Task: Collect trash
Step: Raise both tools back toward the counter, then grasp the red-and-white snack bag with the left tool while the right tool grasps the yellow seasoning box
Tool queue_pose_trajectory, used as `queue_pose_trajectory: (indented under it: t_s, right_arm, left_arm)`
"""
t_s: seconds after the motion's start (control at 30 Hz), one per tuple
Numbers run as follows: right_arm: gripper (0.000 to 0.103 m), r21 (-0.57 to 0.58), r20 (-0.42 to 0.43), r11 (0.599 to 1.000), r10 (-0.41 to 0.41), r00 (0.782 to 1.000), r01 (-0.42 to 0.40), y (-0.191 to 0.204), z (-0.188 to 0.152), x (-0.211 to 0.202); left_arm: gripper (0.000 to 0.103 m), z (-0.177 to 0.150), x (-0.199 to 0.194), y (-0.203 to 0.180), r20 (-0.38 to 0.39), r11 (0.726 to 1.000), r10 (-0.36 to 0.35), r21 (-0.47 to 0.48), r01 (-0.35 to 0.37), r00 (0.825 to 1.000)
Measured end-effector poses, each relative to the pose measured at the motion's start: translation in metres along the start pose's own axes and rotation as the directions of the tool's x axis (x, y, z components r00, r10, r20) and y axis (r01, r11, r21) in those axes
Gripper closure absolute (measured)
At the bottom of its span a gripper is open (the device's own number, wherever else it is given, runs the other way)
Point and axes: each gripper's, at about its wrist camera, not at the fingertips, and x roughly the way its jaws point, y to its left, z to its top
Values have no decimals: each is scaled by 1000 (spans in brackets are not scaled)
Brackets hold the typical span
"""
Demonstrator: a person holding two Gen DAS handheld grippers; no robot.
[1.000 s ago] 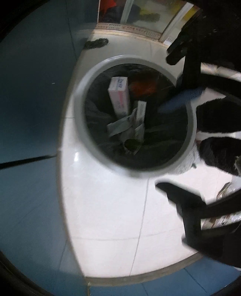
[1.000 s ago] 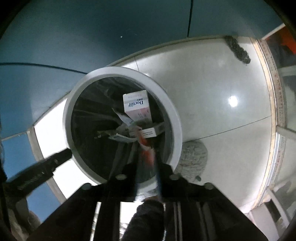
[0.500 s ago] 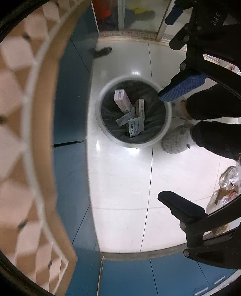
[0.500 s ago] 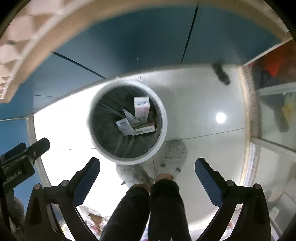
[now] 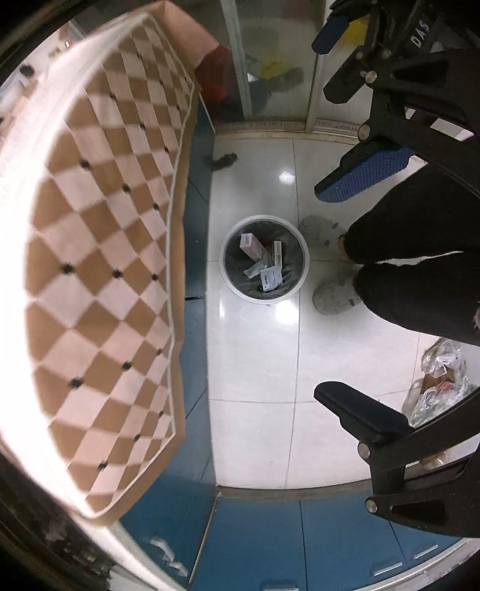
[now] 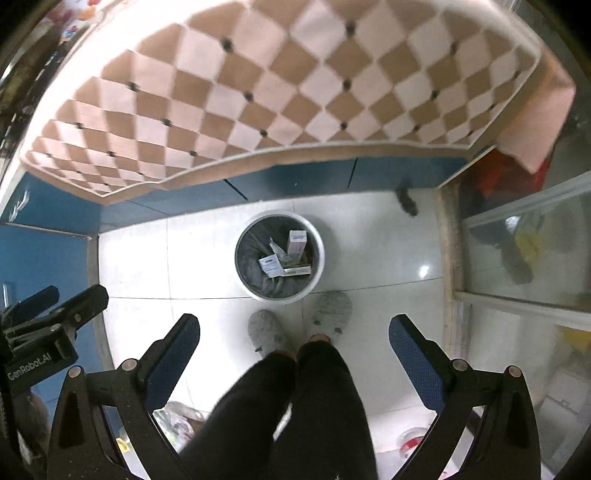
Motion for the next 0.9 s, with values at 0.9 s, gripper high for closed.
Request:
queue_pose_trajectory:
  t_s: [0.9]
  right_arm:
    - [0,-158,235,983,129,963,-94,-25,405,-133]
  left_arm:
    - [4,381,-66,20,186,950,80,-312,-18,979]
